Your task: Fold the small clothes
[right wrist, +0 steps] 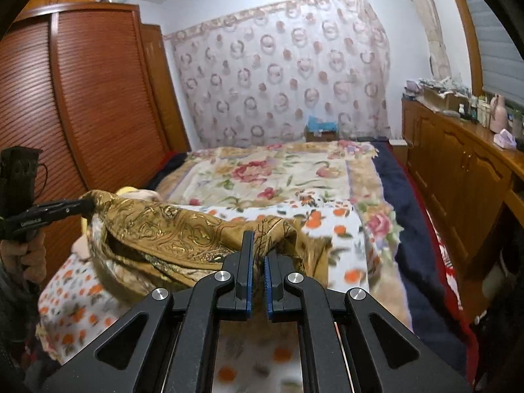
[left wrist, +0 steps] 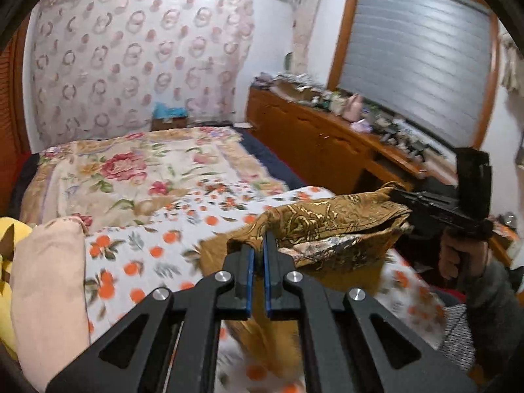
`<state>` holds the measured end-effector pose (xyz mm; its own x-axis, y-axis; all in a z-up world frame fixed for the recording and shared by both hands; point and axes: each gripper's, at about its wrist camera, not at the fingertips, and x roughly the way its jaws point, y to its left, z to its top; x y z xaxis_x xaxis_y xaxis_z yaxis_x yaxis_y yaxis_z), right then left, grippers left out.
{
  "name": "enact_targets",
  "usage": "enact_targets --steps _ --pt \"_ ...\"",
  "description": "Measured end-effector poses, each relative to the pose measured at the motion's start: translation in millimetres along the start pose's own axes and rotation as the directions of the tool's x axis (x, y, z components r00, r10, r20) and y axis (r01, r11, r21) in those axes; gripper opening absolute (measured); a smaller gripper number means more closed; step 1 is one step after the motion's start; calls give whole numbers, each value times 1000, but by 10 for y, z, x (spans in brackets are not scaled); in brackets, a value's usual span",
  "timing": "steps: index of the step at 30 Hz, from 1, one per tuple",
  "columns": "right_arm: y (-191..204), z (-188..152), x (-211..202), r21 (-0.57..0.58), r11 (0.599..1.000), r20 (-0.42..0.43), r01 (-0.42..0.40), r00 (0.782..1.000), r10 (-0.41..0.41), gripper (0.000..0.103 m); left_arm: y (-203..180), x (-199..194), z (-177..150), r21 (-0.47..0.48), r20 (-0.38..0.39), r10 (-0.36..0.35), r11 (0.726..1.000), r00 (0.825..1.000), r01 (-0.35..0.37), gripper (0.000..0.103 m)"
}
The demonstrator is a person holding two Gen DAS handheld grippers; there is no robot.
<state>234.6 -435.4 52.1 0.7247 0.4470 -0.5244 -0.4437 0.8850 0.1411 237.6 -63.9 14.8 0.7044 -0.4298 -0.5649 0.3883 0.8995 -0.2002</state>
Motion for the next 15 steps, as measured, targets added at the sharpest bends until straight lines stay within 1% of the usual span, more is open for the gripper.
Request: enact_targets --steps 2,3,4,6,7,8,9,10,11,12,13,15 --pt "-59 54 258 -5 1000 -31 25 999 -25 3 104 262 26 -3 -23 29 1000 999 -29 2" --pt "-91 78 353 -7 999 -41 34 999 -34 4 158 372 29 -13 -39 30 999 999 -30 2" --pt "-125 98 481 -8 998 -55 56 997 -56 8 195 453 25 -22 -51 23 999 998 -24 2" --pt "-186 114 601 -13 997 -74 78 994 -78 13 264 612 50 -25 -75 17 1000 997 -19 3" --pt "-215 125 636 -12 996 -73 92 993 -93 18 287 667 52 -16 -80 14 1000 997 -15 4" --pt "-245 119 637 -13 994 -65 111 992 -112 32 274 696 59 -8 -82 10 1000 997 -11 7" --pt "-277 127 640 -19 991 -60 132 989 -133 39 278 720 65 -2 -83 9 1000 997 -9 14" --pt "-309 137 644 -24 990 -57 138 989 -140 42 265 732 80 10 -84 7 1000 996 -6 21" --pt "-319 138 633 -31 990 -50 138 989 -140 42 255 733 88 25 -78 5 1000 997 -3 36" --pt "-322 121 602 -45 990 -46 135 990 -137 43 238 701 101 33 -67 13 999 998 -11 46" --pt "-320 101 585 -56 989 -45 139 989 -141 44 239 678 127 44 -51 29 999 998 -27 47" --pt "-317 43 523 -77 988 -41 135 989 -139 46 261 646 145 41 -38 24 999 999 -23 55"
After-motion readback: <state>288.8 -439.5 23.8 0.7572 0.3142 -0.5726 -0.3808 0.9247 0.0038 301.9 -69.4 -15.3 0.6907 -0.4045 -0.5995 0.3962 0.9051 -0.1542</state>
